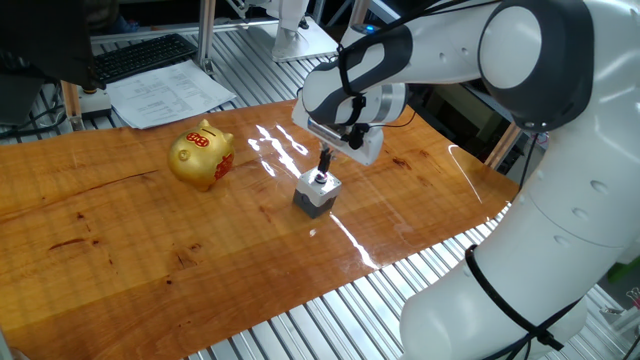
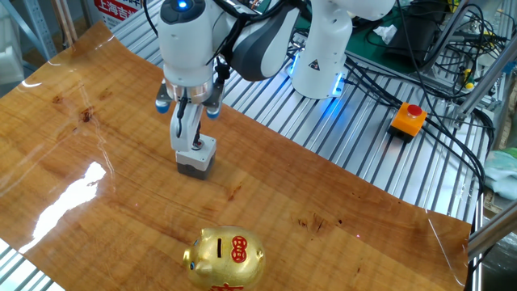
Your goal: Drop coins into a piggy bank
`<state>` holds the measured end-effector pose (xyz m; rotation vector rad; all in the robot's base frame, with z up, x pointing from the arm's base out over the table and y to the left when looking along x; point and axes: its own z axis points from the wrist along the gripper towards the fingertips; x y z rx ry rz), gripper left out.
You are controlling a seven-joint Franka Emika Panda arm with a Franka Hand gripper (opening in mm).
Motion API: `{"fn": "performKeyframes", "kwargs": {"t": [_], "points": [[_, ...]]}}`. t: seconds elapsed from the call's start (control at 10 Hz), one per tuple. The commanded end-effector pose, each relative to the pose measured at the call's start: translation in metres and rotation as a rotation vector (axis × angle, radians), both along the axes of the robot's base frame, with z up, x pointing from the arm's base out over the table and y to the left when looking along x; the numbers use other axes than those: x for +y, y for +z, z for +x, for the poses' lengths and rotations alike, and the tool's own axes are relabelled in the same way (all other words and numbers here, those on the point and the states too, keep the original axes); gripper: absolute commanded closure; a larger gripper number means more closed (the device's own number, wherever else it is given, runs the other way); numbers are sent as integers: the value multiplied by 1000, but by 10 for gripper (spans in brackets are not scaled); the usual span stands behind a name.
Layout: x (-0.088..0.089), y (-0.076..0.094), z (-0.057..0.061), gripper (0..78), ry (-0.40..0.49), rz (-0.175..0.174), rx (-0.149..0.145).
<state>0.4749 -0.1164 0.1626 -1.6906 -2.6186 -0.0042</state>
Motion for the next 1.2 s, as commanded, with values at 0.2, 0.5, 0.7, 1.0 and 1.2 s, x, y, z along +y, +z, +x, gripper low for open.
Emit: {"fn": "performKeyframes", "kwargs": {"t": [0.2,0.5,0.7,1.0,1.2], "points": [[1,2,0,765,7,6,-3],[6,4,-1,765,36,10,5],[7,5,-2,765,49,15,10],[14,8,-1,765,74,9,22],[15,9,0,765,138,-4,24]]}}
